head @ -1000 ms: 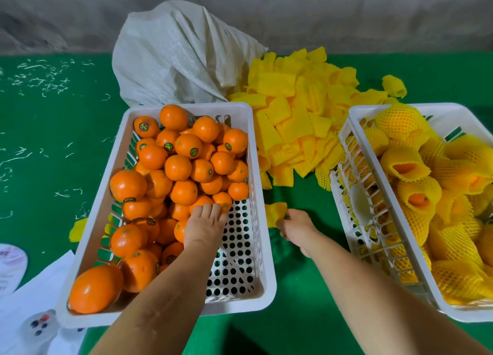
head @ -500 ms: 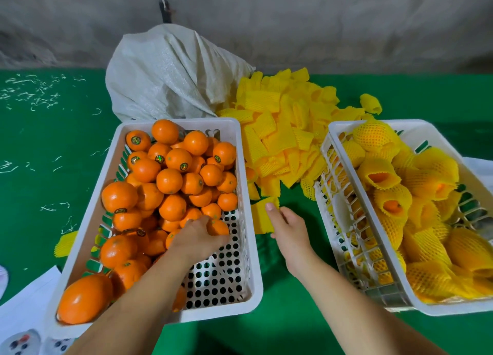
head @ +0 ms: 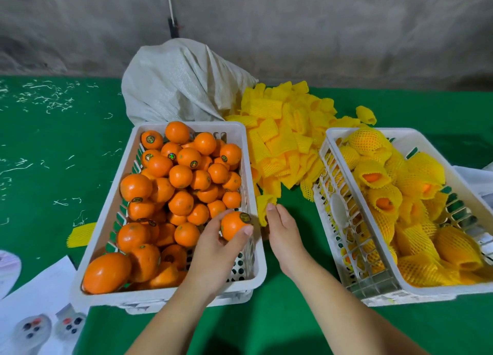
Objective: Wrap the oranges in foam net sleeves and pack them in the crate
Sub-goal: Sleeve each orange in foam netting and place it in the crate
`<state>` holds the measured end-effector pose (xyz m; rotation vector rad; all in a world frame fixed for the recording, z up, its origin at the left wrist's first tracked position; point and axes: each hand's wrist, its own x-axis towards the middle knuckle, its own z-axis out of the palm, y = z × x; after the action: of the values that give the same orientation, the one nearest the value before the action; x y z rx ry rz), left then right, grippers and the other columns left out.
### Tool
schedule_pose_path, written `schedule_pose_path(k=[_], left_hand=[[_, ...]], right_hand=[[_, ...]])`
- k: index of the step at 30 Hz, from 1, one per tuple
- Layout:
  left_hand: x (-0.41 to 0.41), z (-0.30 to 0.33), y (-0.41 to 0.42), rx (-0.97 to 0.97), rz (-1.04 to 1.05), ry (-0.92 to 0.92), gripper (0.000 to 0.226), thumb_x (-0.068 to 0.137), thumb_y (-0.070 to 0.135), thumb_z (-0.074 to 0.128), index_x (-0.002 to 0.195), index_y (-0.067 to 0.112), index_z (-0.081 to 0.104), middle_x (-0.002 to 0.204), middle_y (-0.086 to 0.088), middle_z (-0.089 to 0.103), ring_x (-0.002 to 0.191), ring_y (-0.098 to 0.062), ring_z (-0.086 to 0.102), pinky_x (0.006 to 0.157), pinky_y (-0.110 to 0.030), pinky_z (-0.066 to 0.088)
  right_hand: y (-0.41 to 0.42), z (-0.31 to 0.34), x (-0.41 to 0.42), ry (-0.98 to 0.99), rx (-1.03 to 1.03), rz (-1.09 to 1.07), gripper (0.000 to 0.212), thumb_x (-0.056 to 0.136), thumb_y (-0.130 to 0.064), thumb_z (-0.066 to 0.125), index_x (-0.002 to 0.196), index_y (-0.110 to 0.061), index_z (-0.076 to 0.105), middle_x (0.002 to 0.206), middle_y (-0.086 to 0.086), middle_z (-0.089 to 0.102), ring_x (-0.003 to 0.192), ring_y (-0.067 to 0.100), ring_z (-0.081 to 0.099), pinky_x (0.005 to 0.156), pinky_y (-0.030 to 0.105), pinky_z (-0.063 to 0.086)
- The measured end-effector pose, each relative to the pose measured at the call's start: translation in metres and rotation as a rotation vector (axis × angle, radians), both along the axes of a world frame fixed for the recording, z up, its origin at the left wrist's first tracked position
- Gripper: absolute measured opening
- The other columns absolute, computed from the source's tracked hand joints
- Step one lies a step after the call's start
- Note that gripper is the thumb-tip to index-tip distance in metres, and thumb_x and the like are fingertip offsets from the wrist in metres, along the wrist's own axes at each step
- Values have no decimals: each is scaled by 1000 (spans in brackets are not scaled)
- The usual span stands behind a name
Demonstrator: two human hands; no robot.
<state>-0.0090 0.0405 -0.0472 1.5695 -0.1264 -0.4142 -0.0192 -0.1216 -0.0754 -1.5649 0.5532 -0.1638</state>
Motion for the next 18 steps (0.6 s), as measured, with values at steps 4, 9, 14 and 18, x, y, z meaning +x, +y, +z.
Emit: schedule_pose_path(k=[4, 9, 14, 18], left_hand=[[-1, 3, 0, -30, -81, -6, 60, 85, 50, 83, 139, 34, 60, 126, 2, 72, 108, -16, 73, 91, -34, 61], [-1, 4, 13, -187, -211, -23, 54, 78, 39, 86, 130, 36, 71, 148, 16, 55, 130, -18, 63, 92, -35, 60], [1, 6, 15, -242, -234, 37, 49, 80, 39, 84, 127, 28, 75, 139, -3, 63, 110, -21, 71, 80, -30, 58], [3, 2, 10, -266, -107, 41, 39, 85, 36, 87, 122, 31, 76, 114, -3, 77, 93, -12, 74, 76, -24, 59]], right_hand=[[-3, 12, 3, -13, -136, -42, 16, 94, -30, 53, 89, -36, 67, 86, -10, 72, 82, 9, 67, 66, 25, 52], [5, 23, 0, -161, -379, 29, 4, 97, -31, 69, 94, -32, 67, 91, -6, 72, 83, 10, 70, 72, 29, 58], [7, 25, -5, -96, -335, 116, 21, 99, -17, 69, 93, -37, 69, 94, -8, 76, 86, 6, 73, 78, 28, 61], [2, 34, -9, -129, -245, 144, 18, 98, -15, 71, 96, -33, 72, 87, -14, 76, 83, 3, 72, 74, 21, 56]])
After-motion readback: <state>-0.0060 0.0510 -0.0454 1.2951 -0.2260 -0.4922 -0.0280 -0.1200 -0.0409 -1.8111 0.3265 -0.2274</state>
